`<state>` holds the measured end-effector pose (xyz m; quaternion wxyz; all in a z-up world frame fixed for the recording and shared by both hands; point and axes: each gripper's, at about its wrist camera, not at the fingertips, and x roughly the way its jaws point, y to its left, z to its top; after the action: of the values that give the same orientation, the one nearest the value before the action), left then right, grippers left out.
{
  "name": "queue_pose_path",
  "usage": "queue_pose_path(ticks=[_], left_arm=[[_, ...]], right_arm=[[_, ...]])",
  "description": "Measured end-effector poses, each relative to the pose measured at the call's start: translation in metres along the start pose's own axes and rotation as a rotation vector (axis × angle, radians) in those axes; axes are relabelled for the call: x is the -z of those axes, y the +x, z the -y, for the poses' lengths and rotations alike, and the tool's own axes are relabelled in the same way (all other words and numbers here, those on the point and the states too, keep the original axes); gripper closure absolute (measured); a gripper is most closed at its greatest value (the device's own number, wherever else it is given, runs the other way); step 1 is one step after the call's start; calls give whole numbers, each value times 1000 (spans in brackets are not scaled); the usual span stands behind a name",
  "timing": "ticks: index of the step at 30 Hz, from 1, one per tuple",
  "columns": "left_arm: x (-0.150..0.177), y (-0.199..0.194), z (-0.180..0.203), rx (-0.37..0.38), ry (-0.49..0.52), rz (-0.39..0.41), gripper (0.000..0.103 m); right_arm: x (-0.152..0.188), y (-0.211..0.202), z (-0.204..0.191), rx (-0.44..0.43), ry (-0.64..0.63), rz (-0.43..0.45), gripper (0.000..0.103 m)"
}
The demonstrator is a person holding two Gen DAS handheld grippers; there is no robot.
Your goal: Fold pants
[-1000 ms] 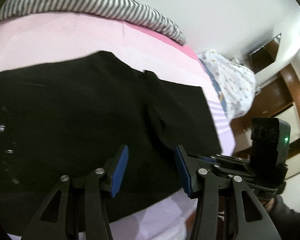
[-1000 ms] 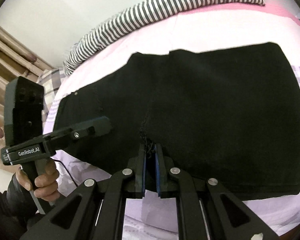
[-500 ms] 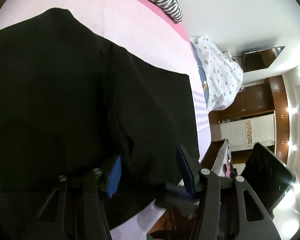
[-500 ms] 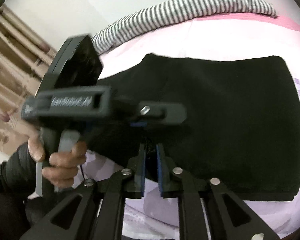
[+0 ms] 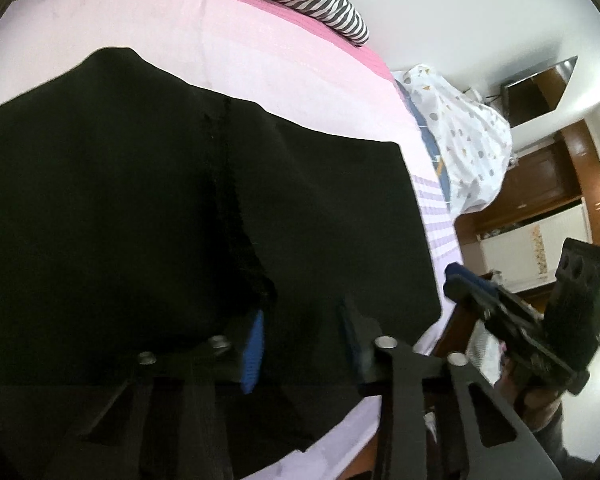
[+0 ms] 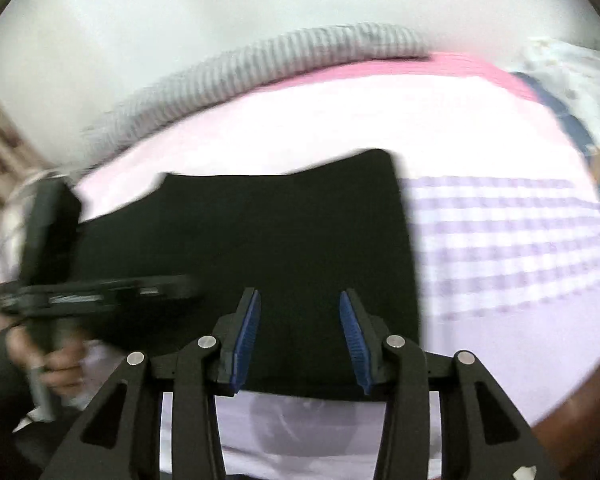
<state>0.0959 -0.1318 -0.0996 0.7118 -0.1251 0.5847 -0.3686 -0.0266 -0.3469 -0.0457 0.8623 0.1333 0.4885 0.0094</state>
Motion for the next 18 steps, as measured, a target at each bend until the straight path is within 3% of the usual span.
queue_pose_path(ticks=[3,6,18], left_arm=[[0,2,-1,-45,17,8,91],[2,1,2,-71,41,29,96],[13,-1,4,-129,68,58,98]], right_arm=[[9,10,14,41,42,-34,63],[20,27,16,22,74,-79,63],[38,36,-20,2,-55,-124,61]])
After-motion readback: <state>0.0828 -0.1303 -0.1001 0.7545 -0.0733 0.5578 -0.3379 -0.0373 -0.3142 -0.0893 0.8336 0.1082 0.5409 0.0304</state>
